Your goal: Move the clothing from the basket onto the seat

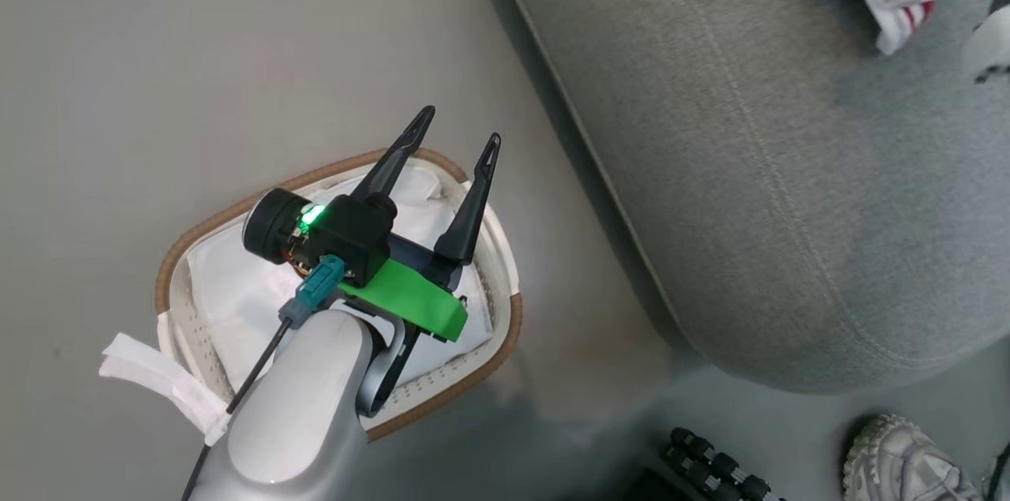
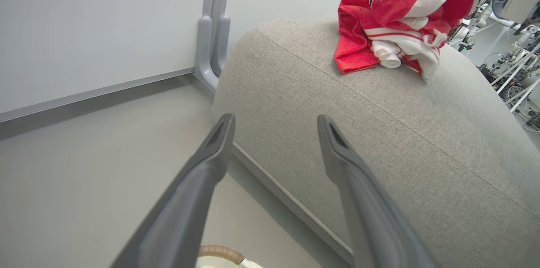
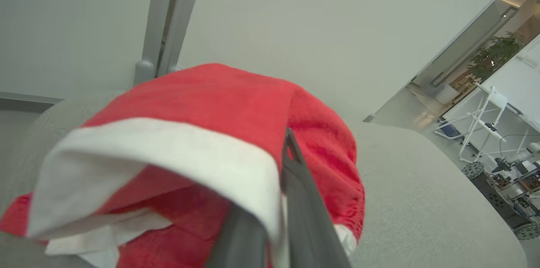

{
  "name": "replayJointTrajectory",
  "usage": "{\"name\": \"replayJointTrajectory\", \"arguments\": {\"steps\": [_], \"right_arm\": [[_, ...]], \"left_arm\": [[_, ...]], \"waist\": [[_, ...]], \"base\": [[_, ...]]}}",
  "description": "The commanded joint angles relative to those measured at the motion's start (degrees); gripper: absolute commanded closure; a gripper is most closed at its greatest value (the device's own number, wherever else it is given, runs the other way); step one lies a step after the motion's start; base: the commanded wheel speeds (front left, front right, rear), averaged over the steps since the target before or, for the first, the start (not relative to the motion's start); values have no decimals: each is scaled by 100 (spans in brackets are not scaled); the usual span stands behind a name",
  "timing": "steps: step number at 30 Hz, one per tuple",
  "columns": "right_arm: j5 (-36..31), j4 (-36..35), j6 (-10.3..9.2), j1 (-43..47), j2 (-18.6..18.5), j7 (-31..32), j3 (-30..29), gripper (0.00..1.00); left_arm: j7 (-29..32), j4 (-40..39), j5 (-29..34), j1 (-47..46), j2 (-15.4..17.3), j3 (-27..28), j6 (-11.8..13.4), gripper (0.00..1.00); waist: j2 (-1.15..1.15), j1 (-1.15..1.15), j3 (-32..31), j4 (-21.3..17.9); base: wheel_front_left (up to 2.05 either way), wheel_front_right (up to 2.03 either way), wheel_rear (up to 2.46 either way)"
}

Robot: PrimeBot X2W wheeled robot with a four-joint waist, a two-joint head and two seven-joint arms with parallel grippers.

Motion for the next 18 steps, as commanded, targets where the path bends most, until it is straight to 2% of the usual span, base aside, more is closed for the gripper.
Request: {"name": "replayJointTrajectory", "arguments": {"steps": [1,8,9,10,11,12,18], "right_arm": [[-4,74,-8,128,81,-10,-49,100],[16,166,-9,766,502,-10,-298,100],[11,149,-9,835,546,-10,-329,89],[-4,107,-9,912,584,-9,-361,64],[-5,77,-8,975,615,-10,-390,26],[17,42,-9,1054,648,-10,-447,0],[85,-318,-8,1523,791,-10,-517,0]], "left_arm": [[-4,-20,54,-89,47,48,-17,0],[-4,-23,42,97,-5,227,-17,0],[-4,-15,37,121,-12,246,-17,0],[-4,-9,39,138,-17,266,-17,0],[-4,-6,40,147,-25,285,-17,0],[-4,-6,44,164,-32,308,-17,0],[-4,26,54,367,-61,557,-17,0]], "waist": [[0,-1,224,232],[0,-1,74,213],[0,-1,37,207],[0,-1,-20,196],[0,-1,-68,188],[0,-1,-135,178],[0,-1,-579,170]], "base": [[0,0,0],[0,0,0],[0,0,0],[0,0,0],[0,0,0],[0,0,0],[0,0,0]]}}
